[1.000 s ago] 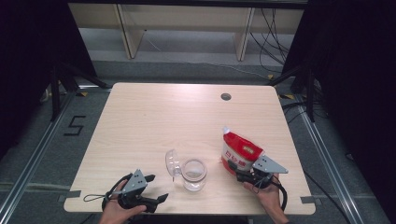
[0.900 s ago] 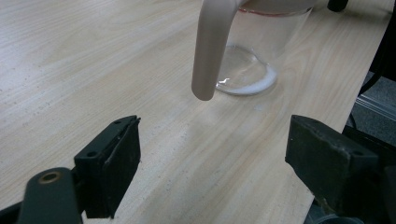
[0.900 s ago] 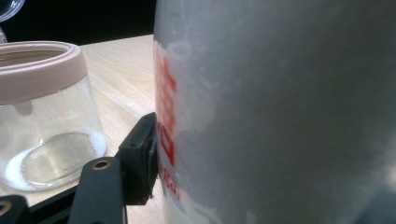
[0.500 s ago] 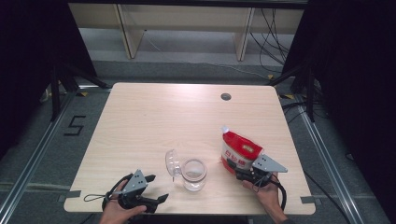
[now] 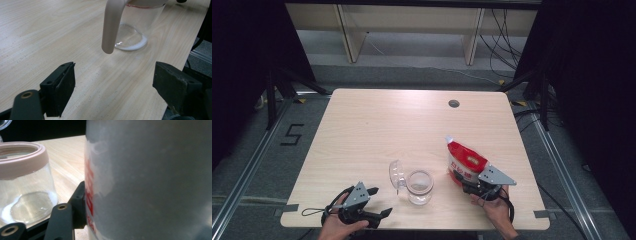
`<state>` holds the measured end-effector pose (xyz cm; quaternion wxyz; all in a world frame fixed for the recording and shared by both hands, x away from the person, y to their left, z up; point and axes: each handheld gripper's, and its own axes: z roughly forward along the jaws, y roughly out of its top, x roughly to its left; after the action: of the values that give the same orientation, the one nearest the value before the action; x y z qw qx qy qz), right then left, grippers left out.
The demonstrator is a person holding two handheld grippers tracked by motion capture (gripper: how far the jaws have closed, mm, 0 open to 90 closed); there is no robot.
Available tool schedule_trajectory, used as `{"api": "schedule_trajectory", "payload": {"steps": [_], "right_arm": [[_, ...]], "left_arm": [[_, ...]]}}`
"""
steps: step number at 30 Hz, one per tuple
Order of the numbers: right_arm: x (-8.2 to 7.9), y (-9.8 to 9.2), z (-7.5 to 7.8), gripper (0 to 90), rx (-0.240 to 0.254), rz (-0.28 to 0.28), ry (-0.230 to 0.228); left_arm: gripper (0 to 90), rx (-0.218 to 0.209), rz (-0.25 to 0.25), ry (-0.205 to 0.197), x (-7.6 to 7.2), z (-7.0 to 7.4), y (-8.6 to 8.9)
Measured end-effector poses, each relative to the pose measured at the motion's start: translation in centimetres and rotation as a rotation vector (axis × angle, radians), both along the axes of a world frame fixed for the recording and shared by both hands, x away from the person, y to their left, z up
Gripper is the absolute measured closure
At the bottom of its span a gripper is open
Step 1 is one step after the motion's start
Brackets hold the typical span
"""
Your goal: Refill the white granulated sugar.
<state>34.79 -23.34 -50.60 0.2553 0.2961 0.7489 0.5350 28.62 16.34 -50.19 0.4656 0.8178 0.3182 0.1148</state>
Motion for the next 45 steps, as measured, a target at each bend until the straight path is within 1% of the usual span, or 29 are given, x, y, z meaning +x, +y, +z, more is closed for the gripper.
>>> {"api": "schedule_trajectory", "payload": {"steps": [2, 4, 7, 8, 10, 11, 12, 13, 14, 16, 17, 18, 19, 22, 23, 24, 25, 28, 30, 31, 34, 35, 36, 37, 38, 40, 42, 43, 45], "right_arm": [[-0.4, 0.2, 0.2, 45.9, -0.005, 0.001, 0.004], [-0.4, 0.1, 0.3, 46.0, -0.017, 0.001, -0.018], [-1.2, 0.3, 0.7, 46.3, -0.131, 0.005, -0.074], [-1.2, 0.3, 0.7, 46.3, -0.131, 0.005, -0.074], [-1.6, 0.5, 1.0, 46.5, -0.178, 0.007, -0.097], [-1.9, 0.6, 1.1, 46.5, -0.208, 0.005, -0.11], [-2.0, 0.7, 1.2, 46.6, -0.223, 0.015, -0.109], [-2.3, 0.9, 1.5, 46.7, -0.271, 0.016, -0.136], [-2.3, 0.9, 1.5, 46.7, -0.271, 0.016, -0.136], [-2.6, 1.1, 1.8, 46.8, -0.323, 0.015, -0.185], [-2.8, 1.3, 1.9, 46.8, -0.323, 0.011, -0.179], [-2.9, 1.5, 2.1, 46.8, -0.352, 0.017, -0.194], [-3.3, 1.9, 2.5, 46.9, -0.418, 0.021, -0.241], [-3.8, 2.2, 3.0, 47.0, -0.439, 0.025, -0.271], [-4.0, 2.2, 3.3, 47.0, -0.464, 0.026, -0.293], [-4.3, 2.3, 3.5, 47.0, -0.499, 0.025, -0.314], [-5.0, 2.4, 3.9, 47.0, -0.576, 0.023, -0.352], [-5.6, 2.5, 4.1, 47.1, -0.613, 0.023, -0.364], [-6.1, 2.6, 4.3, 47.1, -0.669, 0.024, -0.407], [-6.2, 2.6, 4.6, 47.2, -0.718, 0.037, -0.451], [-6.8, 2.8, 4.8, 47.2, -0.758, 0.032, -0.445], [-6.7, 2.9, 5.0, 47.2, -0.795, 0.047, -0.481], [-6.7, 3.0, 5.0, 47.3, -0.824, 0.047, -0.501], [-6.9, 3.1, 5.0, 47.3, -0.855, 0.044, -0.502], [-6.7, 3.2, 5.3, 47.3, -0.908, 0.059, -0.551], [-7.1, 3.2, 4.9, 47.3, -0.89, 0.029, -0.498], [-7.1, 3.4, 4.7, 47.4, -0.939, 0.025, -0.525], [-7.2, 3.7, 4.6, 47.5, -1.017, 0.02, -0.567], [-7.2, 3.7, 4.6, 47.5, -1.024, 0.017, -0.573]], "left_arm": [[17.8, 0.007, -0.004, 0.0, 0.0, 0.0, 0.0], [17.8, 0.005, 0.001, -0.001, 0.0, 0.0, 0.0], [17.8, -0.003, 0.002, -0.002, 0.0, 0.0, 0.0], [17.8, -0.003, 0.002, -0.002, 0.0, 0.0, 0.0], [17.8, 0.003, 0.001, -0.004, 0.0, 0.1, 0.1], [17.8, 0.03, -0.004, -0.01, 0.1, 0.1, 0.2], [17.8, 0.001, 0.001, -0.007, 0.0, 0.1, 0.1], [17.8, 0.001, 0.003, -0.006, 0.0, 0.1, 0.1], [17.8, 0.0, 0.004, -0.004, 0.0, 0.0, 0.1], [17.6, 0.004, 0.001, -0.018, 0.1, 0.0, 0.2], [17.6, 0.012, -0.006, -0.021, 0.1, 0.1, 0.2], [17.6, 0.026, -0.007, -0.021, 0.2, 0.1, 0.3], [17.4, 0.016, 0.011, -0.009, 0.0, 0.0, 0.2], [17.4, 0.015, 0.016, -0.009, 0.0, 0.0, 0.3], [17.3, 0.031, 0.013, -0.01, 0.1, 0.1, 0.4], [17.3, 0.052, 0.008, -0.014, 0.2, 0.2, 0.6], [17.1, 0.03, 0.018, -0.014, 0.1, 0.1, 0.5], [16.8, 0.041, 0.015, -0.014, 0.2, 0.2, 0.5], [16.8, 0.043, 0.014, -0.012, 0.2, 0.1, 0.5], [16.8, 0.045, 0.018, -0.008, 0.2, 0.1, 0.4], [16.3, 0.05, 0.022, -0.011, 0.2, 0.1, 0.4], [16.0, 0.067, 0.024, -0.017, 0.3, 0.1, 0.6], [15.5, 0.058, 0.026, -0.016, 0.2, 0.1, 0.6], [15.3, 0.055, 0.024, -0.019, 0.2, 0.2, 0.6], [15.3, 0.073, 0.016, -0.032, 0.4, 0.2, 0.7], [15.3, 0.043, 0.035, -0.011, 0.2, 0.0, 0.4], [15.3, 0.063, 0.007, -0.026, 0.3, 0.1, 0.4], [15.3, 0.053, 0.018, -0.012, 0.2, 0.0, 0.3], [15.3, 0.054, 0.016, -0.012, 0.2, 0.0, 0.3]]}}
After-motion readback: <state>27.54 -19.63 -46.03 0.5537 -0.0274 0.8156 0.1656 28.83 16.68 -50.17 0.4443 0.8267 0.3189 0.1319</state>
